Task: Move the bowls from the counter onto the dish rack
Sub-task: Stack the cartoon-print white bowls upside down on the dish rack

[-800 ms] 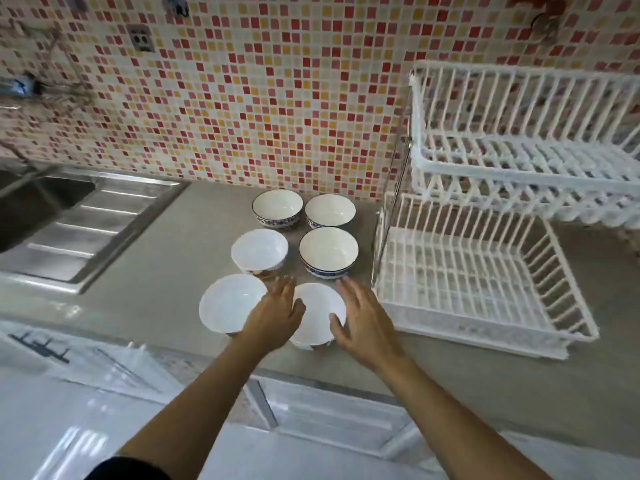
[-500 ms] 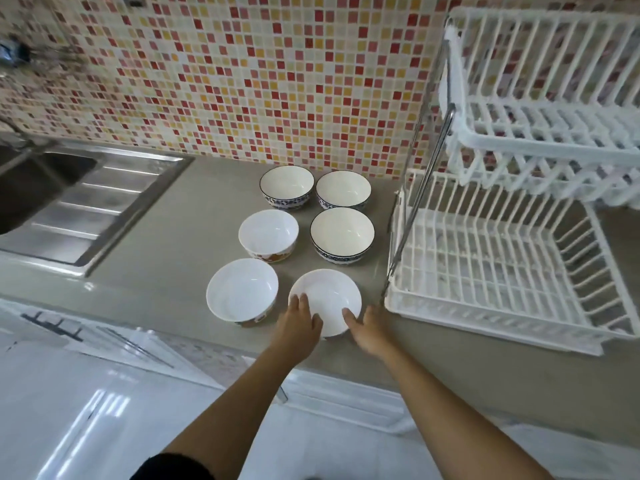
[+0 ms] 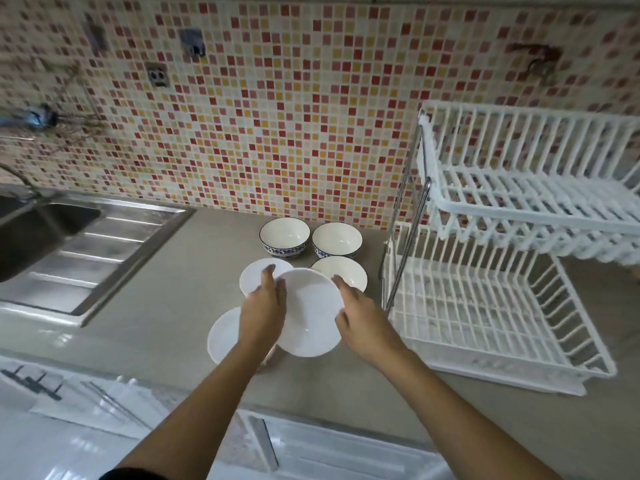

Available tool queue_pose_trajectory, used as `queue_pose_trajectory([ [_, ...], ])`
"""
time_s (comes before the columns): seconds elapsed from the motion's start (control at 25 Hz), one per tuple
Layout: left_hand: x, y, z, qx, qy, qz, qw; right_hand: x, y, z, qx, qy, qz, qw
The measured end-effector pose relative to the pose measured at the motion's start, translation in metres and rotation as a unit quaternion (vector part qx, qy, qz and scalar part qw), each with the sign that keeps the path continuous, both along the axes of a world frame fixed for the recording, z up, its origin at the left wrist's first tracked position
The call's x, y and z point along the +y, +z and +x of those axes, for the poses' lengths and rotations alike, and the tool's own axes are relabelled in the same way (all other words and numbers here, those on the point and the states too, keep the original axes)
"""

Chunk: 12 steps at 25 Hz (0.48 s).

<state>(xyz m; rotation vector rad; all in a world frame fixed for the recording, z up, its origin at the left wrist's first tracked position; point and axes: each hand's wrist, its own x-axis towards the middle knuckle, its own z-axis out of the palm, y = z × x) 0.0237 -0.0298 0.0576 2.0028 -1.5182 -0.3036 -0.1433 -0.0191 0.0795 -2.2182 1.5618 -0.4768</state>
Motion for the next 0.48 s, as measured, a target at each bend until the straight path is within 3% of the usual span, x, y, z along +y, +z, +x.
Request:
queue_pose_trajectory([
  [0.12, -0.008, 0.071, 0.003, 0.082, -0.009, -0.152, 0.985, 0.007, 0.067, 0.004, -0.06, -0.032, -0.136, 0.988],
  [0.24, -0.009, 0.131, -0.014, 0.218, -0.042, -0.281, 0.934, 0.008, 0.123, -0.004, -0.117, -0.078, -0.204, 0.969],
  [0.36, -0.011, 0.169, -0.038, 0.249, -0.097, -0.339, 0.902, 0.012, 0.17, -0.03, -0.115, -0.109, -0.276, 0.948],
  [0.48, -0.018, 0.201, -0.064, 0.203, -0.196, -0.334, 0.899, 0.011, 0.199, -0.071, -0.02, -0.159, -0.35, 0.923],
])
